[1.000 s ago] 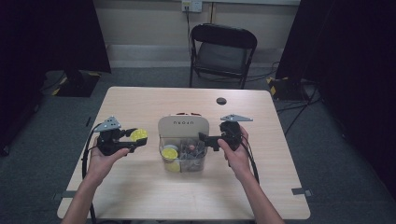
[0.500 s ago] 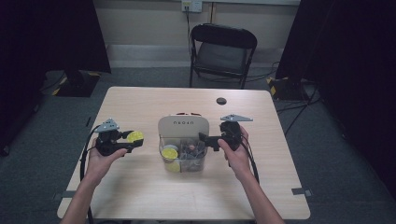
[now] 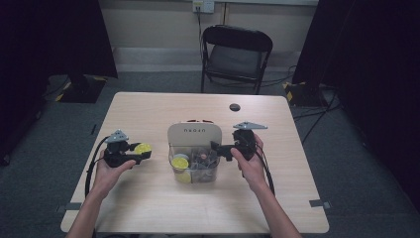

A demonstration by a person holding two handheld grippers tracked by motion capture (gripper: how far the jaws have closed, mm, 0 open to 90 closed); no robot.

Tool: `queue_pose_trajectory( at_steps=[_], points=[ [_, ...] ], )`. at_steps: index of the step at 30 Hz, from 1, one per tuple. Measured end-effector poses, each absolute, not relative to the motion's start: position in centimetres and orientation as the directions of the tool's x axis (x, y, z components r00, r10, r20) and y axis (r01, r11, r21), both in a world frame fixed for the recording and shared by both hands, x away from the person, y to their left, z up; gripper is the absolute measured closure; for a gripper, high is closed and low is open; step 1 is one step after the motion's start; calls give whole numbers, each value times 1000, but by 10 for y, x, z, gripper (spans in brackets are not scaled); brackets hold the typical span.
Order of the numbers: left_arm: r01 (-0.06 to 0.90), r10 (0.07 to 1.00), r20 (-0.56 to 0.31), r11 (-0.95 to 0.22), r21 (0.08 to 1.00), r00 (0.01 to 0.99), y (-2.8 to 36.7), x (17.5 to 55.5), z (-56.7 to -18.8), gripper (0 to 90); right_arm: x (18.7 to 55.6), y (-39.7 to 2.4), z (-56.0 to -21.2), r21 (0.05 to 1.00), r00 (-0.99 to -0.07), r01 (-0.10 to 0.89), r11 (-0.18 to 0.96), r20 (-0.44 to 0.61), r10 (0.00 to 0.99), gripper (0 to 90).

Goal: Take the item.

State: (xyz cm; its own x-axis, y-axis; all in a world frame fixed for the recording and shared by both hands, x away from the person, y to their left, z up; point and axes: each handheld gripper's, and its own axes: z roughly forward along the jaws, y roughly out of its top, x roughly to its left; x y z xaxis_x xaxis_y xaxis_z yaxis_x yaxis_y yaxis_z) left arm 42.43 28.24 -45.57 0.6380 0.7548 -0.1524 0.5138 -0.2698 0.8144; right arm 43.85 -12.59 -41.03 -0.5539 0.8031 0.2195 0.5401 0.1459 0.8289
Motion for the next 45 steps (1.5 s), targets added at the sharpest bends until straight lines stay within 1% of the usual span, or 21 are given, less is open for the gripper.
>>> queue_pose_trajectory(
  at_steps=[13,19,24,30,31,36,39,45],
  points=[
    [553,736,-161,-326,767,658,273,431,-478,383,439,-125,-411,829,-555,540,148,218,803,0],
    [568,737,-169,-332,753,654,271,434,-486,383,438,-125,-411,829,-555,539,149,216,803,0],
    [570,747,-177,-310,761,641,271,436,-490,382,439,-125,-411,828,-557,541,147,223,800,0],
    [595,752,-215,-277,755,623,274,437,-491,376,439,-125,-411,828,-556,541,146,222,801,0],
    [599,754,-221,-270,754,619,274,437,-491,370,439,-125,-411,828,-556,541,146,222,801,0],
    [606,763,-219,-268,749,608,277,437,-492,265,439,-125,-411,828,-558,540,147,222,800,0],
    [610,771,-223,-256,750,597,278,436,-491,226,439,-125,-411,829,-557,540,148,220,801,0],
    [607,770,-219,-258,752,599,280,433,-487,201,439,-125,-411,828,-557,541,147,221,801,0]
  ],
)
